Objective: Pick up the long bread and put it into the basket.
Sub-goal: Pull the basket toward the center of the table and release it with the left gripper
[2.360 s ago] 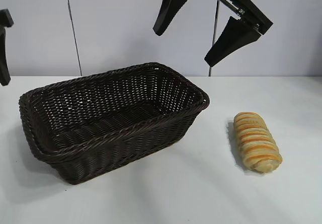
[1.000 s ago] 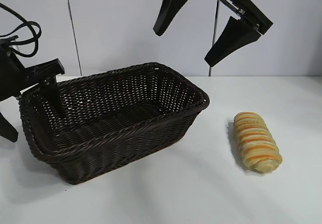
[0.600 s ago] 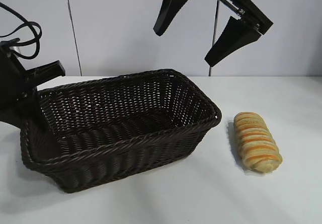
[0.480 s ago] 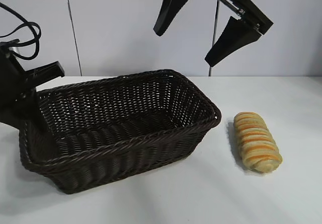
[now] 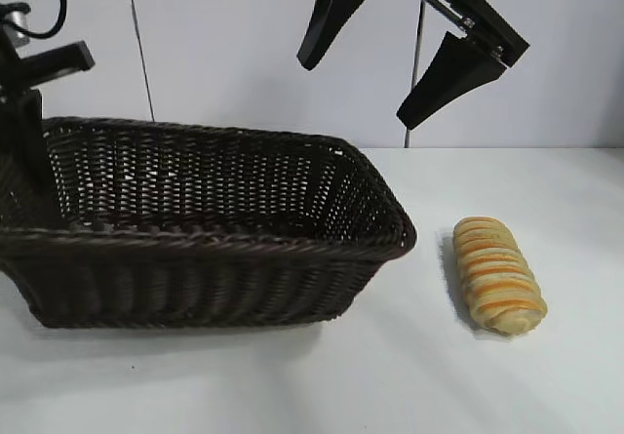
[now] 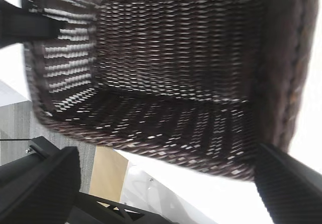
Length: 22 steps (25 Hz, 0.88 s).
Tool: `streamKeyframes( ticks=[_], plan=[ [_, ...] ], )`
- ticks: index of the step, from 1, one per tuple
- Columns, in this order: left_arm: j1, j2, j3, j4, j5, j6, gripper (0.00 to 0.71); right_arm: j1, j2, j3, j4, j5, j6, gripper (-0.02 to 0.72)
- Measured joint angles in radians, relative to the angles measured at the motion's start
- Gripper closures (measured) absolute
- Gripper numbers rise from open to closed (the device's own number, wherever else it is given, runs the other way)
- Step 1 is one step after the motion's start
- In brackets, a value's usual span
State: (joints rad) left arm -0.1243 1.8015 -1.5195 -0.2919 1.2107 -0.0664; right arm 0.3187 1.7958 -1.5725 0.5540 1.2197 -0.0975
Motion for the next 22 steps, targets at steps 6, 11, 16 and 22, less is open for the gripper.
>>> streamKeyframes(
  ticks=[6, 11, 16, 22],
  plan=[
    [0.046, 0.003, -0.002, -0.004, 0.016, 0.159, 0.615, 0.000, 0.000, 0.000, 0.000, 0.000, 0.000, 0.054],
    [0.109, 0.011, -0.002, -0.080, 0.015, 0.230, 0.615, 0.000, 0.000, 0.000, 0.000, 0.000, 0.000, 0.054],
    [0.115, 0.030, -0.003, -0.124, 0.014, 0.252, 0.615, 0.000, 0.000, 0.000, 0.001, 0.000, 0.000, 0.054],
    [0.115, 0.163, -0.006, -0.149, -0.025, 0.258, 0.615, 0.000, 0.000, 0.000, 0.001, 0.000, 0.000, 0.054]
  ],
)
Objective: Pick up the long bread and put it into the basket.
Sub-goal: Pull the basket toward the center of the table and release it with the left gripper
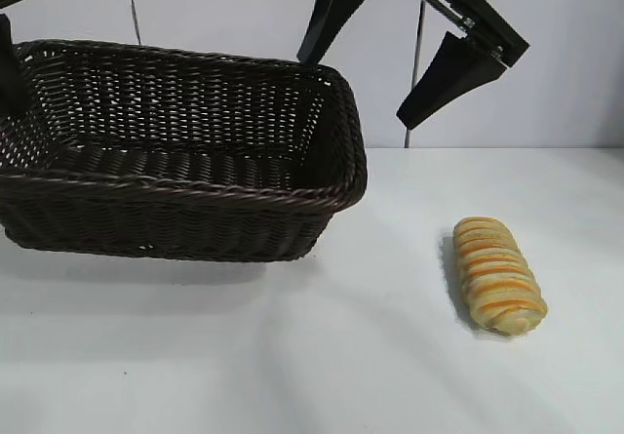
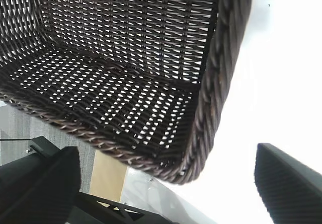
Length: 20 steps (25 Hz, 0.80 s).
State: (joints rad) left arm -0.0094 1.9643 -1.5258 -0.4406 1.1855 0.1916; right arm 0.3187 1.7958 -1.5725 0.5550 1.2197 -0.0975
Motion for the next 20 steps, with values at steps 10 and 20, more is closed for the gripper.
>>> streamKeyframes(
  ticks=[10, 20],
  plan=[
    [0.000, 0.121, 0.000, -0.010, -0.069, 0.024, 0.615, 0.000, 0.000, 0.000, 0.000, 0.000, 0.000, 0.054],
    [0.000, 0.127, -0.001, 0.006, -0.065, 0.007, 0.429, 0.000, 0.000, 0.000, 0.000, 0.000, 0.000, 0.054]
  ],
)
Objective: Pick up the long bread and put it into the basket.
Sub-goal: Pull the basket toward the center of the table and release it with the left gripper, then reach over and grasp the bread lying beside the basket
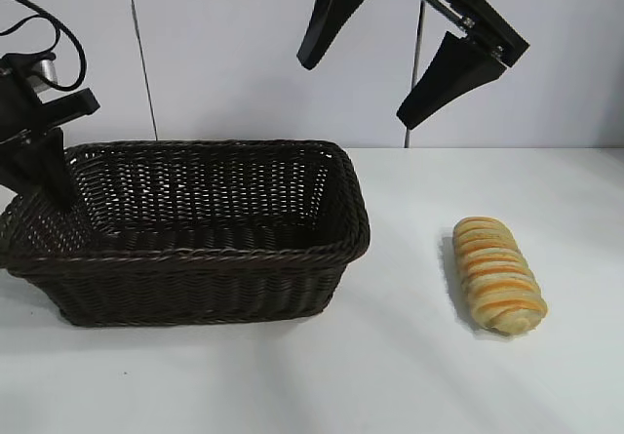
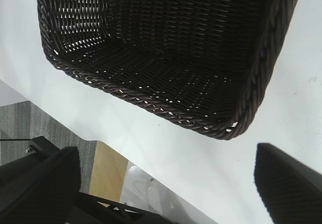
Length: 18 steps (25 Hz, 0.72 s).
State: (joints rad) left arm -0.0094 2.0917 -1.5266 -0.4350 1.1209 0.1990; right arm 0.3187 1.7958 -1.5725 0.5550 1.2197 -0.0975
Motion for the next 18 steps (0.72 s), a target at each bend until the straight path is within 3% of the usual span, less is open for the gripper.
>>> streamKeyframes(
  ticks=[3, 5, 10, 18],
  plan=[
    [0.000, 0.000, 0.000, 0.001, 0.000, -0.002, 0.202, 0.000, 0.000, 0.000, 0.000, 0.000, 0.000, 0.054],
    [0.000, 0.000, 0.000, 0.001, 0.000, -0.003, 0.142, 0.000, 0.000, 0.000, -0.001, 0.000, 0.000, 0.054],
    [0.000, 0.000, -0.017, 0.013, 0.026, -0.025, 0.105, 0.000, 0.000, 0.000, -0.001, 0.000, 0.000, 0.054],
    [0.001, -0.084, -0.133, 0.187, 0.088, -0.141, 0.104, 0.000, 0.000, 0.000, -0.001, 0.000, 0.000, 0.054]
  ],
)
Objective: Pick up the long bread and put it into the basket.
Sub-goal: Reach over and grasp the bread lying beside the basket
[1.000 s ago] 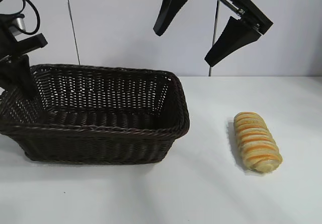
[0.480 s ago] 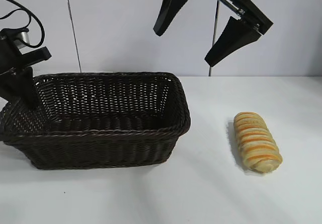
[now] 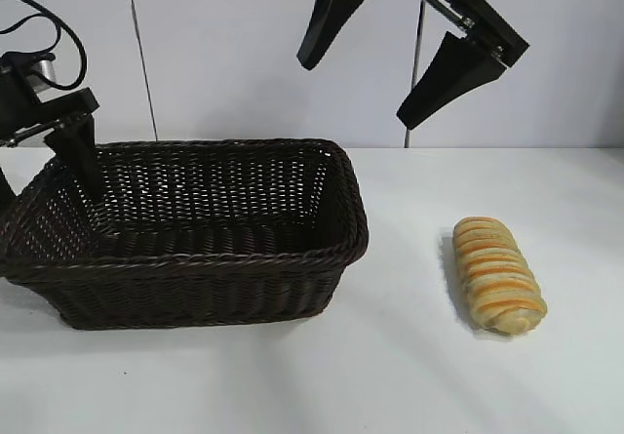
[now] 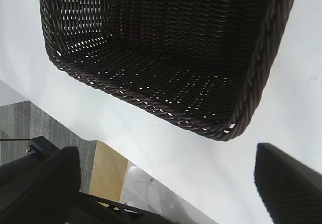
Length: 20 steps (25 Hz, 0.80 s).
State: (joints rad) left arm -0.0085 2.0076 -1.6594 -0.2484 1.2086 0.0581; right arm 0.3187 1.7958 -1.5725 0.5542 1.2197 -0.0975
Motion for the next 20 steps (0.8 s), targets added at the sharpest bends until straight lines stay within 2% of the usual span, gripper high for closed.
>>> streamKeyframes(
  ticks=[9, 12, 15, 18, 20],
  plan=[
    [0.010, -0.239, -0.055, 0.045, 0.023, -0.076, 0.104, 0.000, 0.000, 0.000, 0.000, 0.000, 0.000, 0.054],
    [0.016, -0.305, -0.055, 0.173, 0.027, -0.118, 0.104, 0.000, 0.000, 0.000, 0.000, 0.000, 0.000, 0.054],
    [0.074, -0.349, -0.055, 0.348, 0.029, -0.181, 0.104, 0.000, 0.000, -0.001, -0.005, 0.000, -0.001, 0.054],
    [0.165, -0.381, -0.054, 0.388, 0.036, -0.212, 0.104, 0.000, 0.000, -0.001, -0.016, -0.002, -0.002, 0.054],
    [0.213, -0.397, -0.054, 0.358, 0.040, -0.218, 0.104, 0.000, 0.000, -0.001, -0.023, -0.003, -0.002, 0.054]
  ],
)
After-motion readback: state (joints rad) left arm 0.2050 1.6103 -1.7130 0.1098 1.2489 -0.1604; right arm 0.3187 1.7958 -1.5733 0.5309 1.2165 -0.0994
